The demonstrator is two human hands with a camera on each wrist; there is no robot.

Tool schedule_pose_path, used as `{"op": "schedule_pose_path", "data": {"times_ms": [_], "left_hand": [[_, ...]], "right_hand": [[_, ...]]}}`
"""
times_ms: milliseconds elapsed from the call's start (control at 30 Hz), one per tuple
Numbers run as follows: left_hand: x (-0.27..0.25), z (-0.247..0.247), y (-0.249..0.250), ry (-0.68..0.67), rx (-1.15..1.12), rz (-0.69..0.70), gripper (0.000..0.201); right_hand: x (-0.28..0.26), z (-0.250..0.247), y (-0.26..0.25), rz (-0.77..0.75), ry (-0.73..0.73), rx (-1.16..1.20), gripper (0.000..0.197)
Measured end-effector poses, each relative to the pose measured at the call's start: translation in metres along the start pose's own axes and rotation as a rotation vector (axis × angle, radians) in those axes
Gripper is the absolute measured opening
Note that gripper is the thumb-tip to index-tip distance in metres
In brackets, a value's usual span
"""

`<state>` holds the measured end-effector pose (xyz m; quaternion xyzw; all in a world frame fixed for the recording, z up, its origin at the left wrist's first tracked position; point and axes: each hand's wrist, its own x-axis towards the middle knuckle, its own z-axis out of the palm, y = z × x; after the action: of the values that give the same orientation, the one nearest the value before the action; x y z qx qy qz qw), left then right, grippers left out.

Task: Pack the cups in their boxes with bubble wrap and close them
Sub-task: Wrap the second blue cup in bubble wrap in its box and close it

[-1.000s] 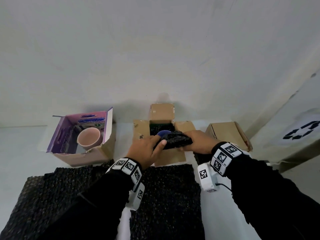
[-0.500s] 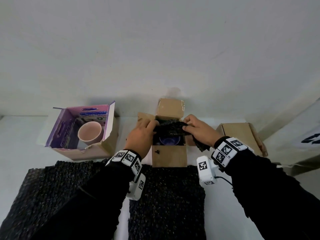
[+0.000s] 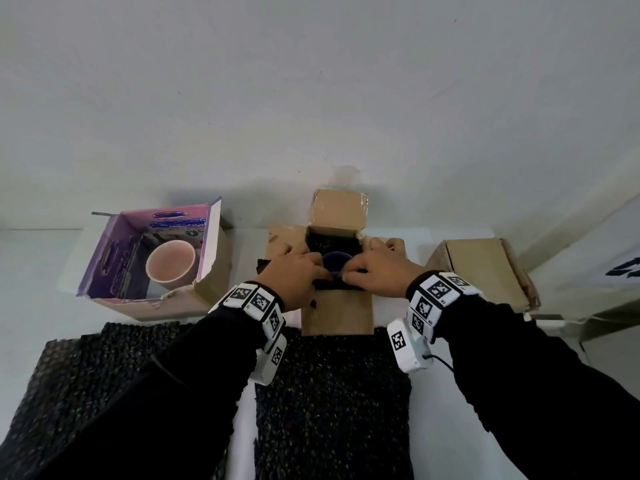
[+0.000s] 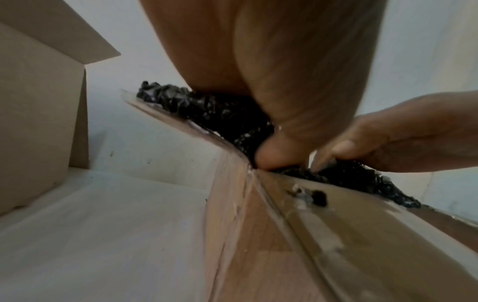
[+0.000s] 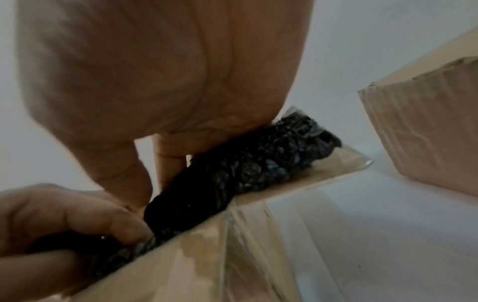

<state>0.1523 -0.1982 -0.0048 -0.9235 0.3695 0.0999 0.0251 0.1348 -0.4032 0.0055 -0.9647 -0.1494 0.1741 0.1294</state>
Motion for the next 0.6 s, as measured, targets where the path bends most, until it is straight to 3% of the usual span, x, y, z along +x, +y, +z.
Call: {"op": "schedule_pose_path", "data": {"times_ms": [67, 200, 300, 467, 600], "left_hand": [[0.000, -0.001, 0.000, 0.017, -0.068, -0.020, 0.046], [0.001, -0.008, -0.003, -0.020, -0.011, -0.002, 0.040], [0.004, -0.012, -0.003, -0.066, 0.015, -0.007, 0.029], [0.007, -0.011, -0.002, 0.077, 0.138, -0.095, 0.041], [0.009, -0.009, -0.003, 0.059, 0.181, -0.115, 0.033]], "right_hand": [[0.004, -0.002, 0.000, 0.028, -0.034, -0.020, 0.038], [0.015, -0.003, -0.002, 0.002, -0.020, -0.124, 0.019], [0.023, -0.002, -0.010, 0.020, -0.005, -0.182, 0.027], [0.028, 0.007, -0.013, 0.022, 0.093, -0.317, 0.022], [0.029, 0.006, -0.016, 0.029, 0.066, -0.322, 0.019]]}}
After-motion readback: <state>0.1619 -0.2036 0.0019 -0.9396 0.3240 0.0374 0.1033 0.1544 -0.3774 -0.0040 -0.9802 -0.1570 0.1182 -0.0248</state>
